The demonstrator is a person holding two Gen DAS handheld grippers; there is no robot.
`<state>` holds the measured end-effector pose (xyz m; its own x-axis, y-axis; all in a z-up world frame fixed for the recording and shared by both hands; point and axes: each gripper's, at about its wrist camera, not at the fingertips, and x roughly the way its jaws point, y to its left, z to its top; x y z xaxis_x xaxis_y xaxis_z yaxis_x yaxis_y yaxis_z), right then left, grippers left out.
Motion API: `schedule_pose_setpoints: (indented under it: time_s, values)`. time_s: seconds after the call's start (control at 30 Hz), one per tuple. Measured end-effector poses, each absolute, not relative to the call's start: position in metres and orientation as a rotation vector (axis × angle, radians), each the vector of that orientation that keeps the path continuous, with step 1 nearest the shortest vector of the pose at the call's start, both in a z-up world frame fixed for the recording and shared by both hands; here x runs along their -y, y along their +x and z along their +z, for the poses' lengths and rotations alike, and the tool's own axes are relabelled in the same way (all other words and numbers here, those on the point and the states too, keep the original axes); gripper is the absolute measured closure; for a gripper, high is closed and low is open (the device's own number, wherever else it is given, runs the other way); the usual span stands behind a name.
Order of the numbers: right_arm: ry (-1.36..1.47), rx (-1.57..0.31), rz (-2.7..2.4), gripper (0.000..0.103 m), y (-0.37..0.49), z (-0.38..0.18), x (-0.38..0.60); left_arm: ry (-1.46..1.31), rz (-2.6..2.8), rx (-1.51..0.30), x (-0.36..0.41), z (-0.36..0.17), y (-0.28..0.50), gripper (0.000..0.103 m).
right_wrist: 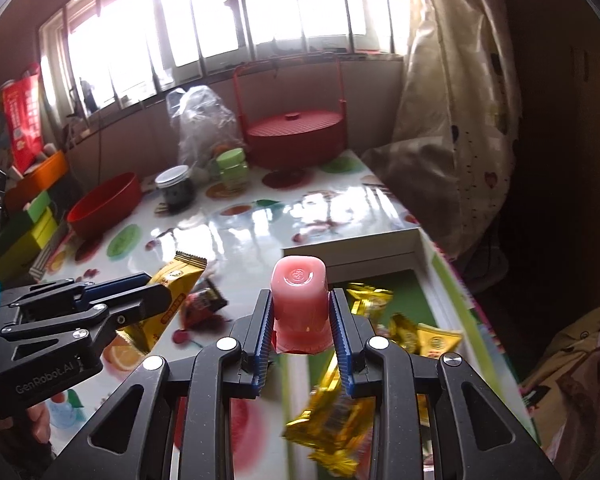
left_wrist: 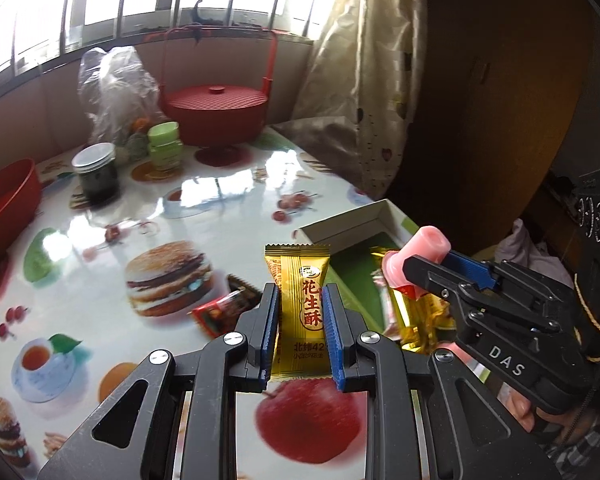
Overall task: Organize snacks
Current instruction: 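Carry the peanut candy in the left tool while the right carries the jelly cup to the box, then lower the peanut candy into the box while the right tool lowers and releases the jelly cup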
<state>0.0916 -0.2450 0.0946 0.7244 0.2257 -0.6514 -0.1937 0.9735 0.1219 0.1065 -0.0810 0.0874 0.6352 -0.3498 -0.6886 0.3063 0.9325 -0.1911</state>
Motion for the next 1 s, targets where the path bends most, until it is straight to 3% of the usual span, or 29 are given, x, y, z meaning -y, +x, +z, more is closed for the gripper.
schedule_pose_setpoints:
  time_s: [1.0]
  values:
    - [0.100,-0.769,0.098,0.076,0.099,0.074,0.323,-0.102,-0.478,-0.921,0.145,0.054,0.150,0.080]
